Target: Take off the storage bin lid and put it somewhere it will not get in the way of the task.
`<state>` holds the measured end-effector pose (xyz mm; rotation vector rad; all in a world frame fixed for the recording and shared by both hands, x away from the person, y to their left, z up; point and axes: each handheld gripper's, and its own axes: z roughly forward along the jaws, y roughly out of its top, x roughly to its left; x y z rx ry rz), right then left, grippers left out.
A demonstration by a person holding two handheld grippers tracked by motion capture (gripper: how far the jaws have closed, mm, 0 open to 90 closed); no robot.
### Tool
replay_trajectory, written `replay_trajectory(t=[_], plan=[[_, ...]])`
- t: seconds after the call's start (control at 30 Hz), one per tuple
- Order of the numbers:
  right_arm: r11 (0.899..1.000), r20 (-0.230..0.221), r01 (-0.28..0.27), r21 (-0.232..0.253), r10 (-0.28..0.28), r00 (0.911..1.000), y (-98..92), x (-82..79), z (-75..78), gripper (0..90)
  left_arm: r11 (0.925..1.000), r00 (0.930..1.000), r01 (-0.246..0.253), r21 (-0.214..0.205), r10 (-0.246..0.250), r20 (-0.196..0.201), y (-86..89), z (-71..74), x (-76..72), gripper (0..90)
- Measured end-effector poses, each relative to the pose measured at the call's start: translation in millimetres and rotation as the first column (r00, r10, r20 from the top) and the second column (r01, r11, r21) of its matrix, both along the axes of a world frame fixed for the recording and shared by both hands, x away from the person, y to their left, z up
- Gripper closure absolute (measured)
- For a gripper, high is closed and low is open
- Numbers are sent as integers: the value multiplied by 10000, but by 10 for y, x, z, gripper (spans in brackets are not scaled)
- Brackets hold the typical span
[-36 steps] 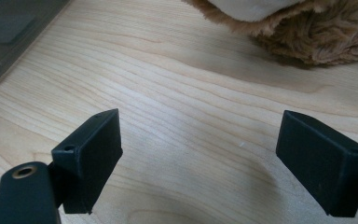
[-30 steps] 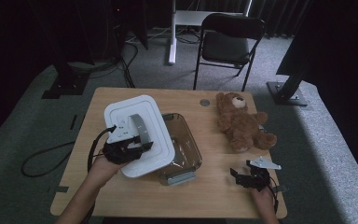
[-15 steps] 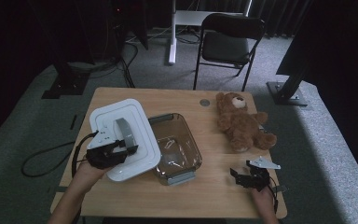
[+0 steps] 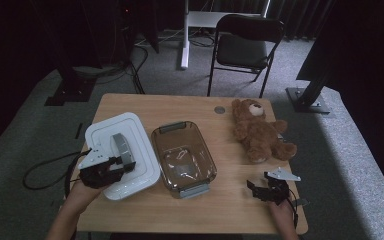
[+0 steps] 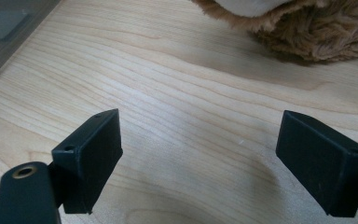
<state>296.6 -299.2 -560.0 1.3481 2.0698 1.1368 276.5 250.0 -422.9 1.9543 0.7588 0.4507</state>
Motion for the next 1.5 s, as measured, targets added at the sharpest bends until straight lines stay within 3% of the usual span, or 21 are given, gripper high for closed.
replay_trajectory(t=[0.17,0.37,0.97,1.33,1.5], plan=[[10000,-29,18,-21,-18,10000,2,4,-1,135,9998,9996,-52,-176,47,-274,94,-151,18,646],[10000,-12,4,-49,-4,10000,3,3,-1,135,9999,9976,-57,-98,50,-695,152,-399,76,644],[10000,21,-18,-25,18,10000,2,-2,0,135,9998,9908,204,-28,-206,-1340,57,-901,322,638],[10000,33,-22,-7,22,10000,2,-5,1,135,9994,9841,343,-13,-340,-1743,7,-1090,434,609],[10000,27,-25,-13,25,10000,2,-5,1,135,9988,9782,322,368,-239,-2061,-35,-1151,483,603]])
